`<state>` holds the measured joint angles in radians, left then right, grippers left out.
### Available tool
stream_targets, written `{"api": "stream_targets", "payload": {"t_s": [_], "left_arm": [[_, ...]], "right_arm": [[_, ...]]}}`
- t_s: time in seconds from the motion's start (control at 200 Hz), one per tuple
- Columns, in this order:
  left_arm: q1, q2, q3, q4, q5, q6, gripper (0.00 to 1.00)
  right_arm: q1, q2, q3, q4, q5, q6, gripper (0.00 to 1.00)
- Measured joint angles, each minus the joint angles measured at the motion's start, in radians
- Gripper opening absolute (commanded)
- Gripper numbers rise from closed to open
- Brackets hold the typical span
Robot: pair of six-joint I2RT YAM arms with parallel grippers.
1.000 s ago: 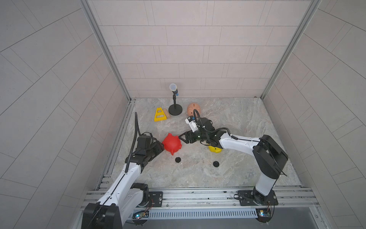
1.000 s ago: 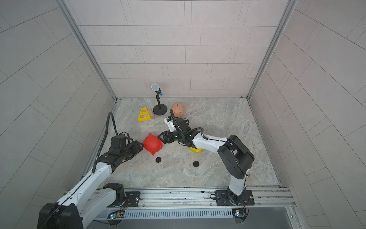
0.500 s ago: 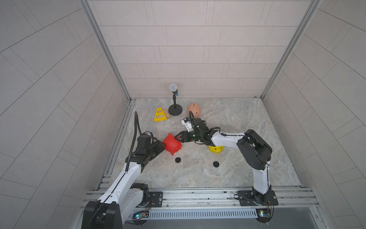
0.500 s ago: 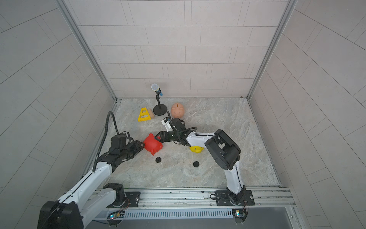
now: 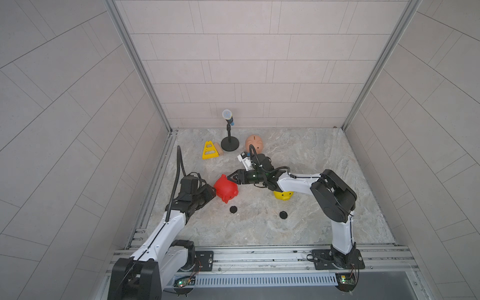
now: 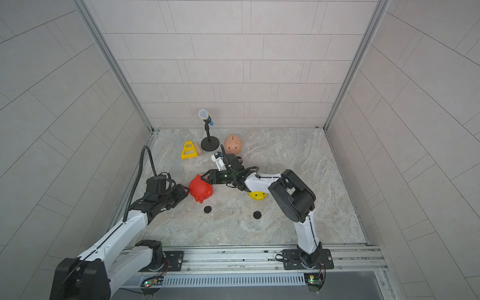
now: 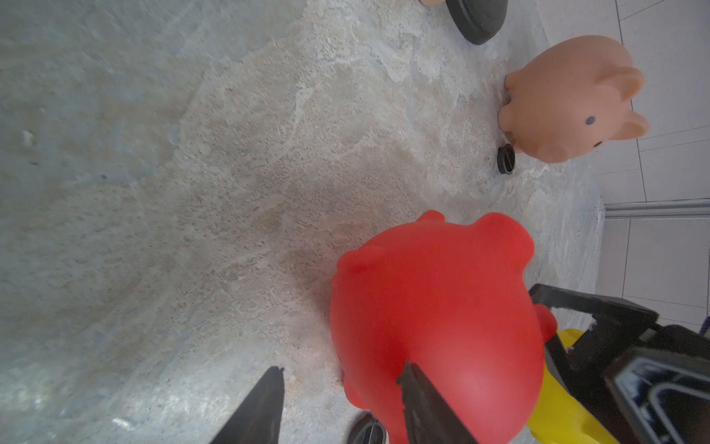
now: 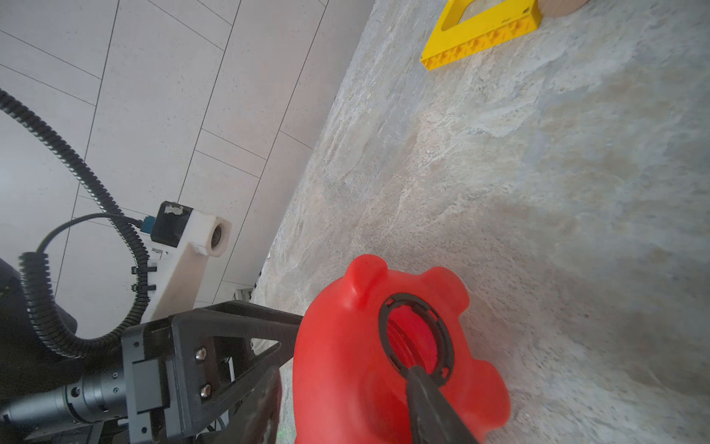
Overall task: Close piggy banks
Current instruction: Turn over the piggy bank at the center of the board.
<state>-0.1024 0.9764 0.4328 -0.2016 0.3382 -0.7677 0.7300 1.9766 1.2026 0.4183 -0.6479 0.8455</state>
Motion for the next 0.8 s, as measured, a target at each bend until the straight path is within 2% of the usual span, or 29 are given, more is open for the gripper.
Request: {"api": "stream_targets", "payload": {"t_s": [0.34,0.801], "left_arm": [[0.000,0.018,0.000,0.003,0.004,0.000,0.54],[0.000,0.018,0.000,0.003,0.015,0.001,0.54]], "right_arm": [[0.010,-0.008,-0.016,0.011,0.000,0.028,0.52],[0.002,-0.110,-0.045,-0.200,0.119,-0.045,0.54]]}}
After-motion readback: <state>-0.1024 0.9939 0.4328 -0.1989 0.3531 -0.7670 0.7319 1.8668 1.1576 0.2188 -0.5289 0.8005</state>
